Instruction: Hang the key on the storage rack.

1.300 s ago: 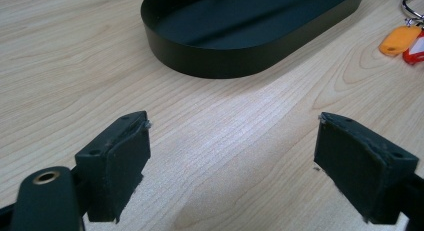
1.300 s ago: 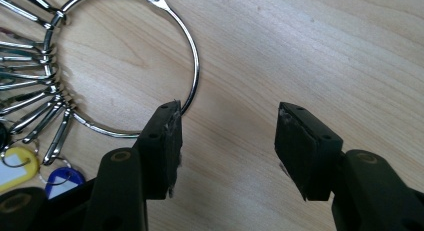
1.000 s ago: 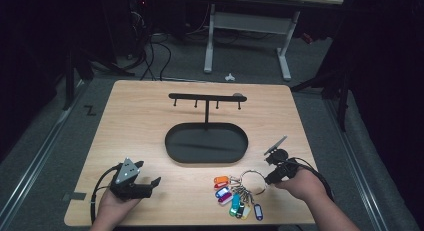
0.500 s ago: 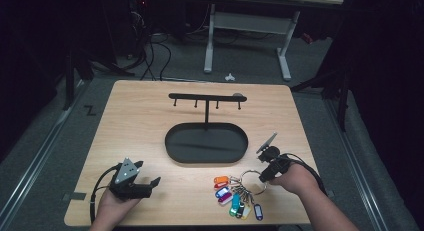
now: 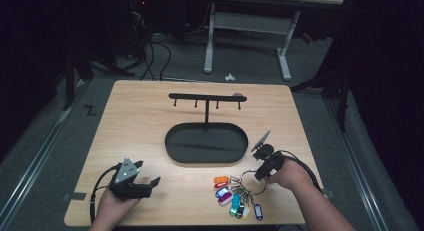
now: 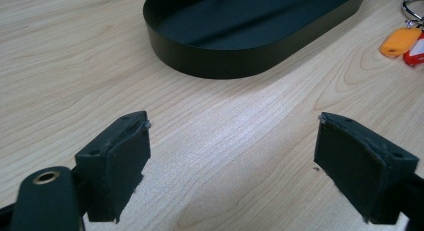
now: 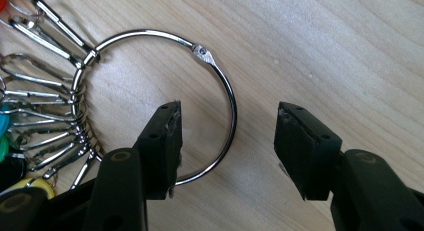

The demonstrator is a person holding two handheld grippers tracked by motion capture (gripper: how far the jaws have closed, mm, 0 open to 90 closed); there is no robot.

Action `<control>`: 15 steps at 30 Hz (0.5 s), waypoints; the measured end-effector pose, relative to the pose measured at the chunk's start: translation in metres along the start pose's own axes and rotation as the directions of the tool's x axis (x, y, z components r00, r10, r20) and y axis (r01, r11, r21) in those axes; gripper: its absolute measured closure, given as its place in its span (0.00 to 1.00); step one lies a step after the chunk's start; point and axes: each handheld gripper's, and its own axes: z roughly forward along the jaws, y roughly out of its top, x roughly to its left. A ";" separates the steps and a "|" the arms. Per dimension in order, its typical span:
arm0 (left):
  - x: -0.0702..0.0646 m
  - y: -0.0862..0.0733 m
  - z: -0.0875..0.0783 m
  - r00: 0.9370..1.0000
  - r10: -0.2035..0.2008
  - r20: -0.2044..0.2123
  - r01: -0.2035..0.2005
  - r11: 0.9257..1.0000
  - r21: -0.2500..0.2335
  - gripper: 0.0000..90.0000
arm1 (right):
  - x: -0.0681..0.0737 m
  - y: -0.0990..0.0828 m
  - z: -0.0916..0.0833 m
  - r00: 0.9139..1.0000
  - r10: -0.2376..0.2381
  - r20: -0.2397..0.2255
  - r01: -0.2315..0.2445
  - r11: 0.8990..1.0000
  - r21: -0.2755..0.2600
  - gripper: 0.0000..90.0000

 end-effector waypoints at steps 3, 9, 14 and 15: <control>0.000 0.000 0.000 1.000 0.000 0.000 0.000 1.000 0.001 0.17 | -0.001 0.002 0.001 1.000 -0.004 -0.004 0.004 1.000 -0.003 0.51; 0.000 0.000 0.000 1.000 0.000 0.001 0.000 1.000 0.001 0.17 | -0.002 0.008 0.005 0.999 -0.035 -0.022 0.036 0.999 0.007 0.58; 0.000 0.000 0.000 1.000 0.002 0.002 -0.002 1.000 0.003 0.17 | -0.002 0.011 0.008 0.998 -0.050 -0.026 0.050 0.999 0.011 0.60; 0.000 0.000 0.000 1.000 0.003 0.003 -0.003 1.000 0.004 0.17 | -0.002 0.012 0.008 0.998 -0.057 -0.026 0.058 0.998 0.011 0.60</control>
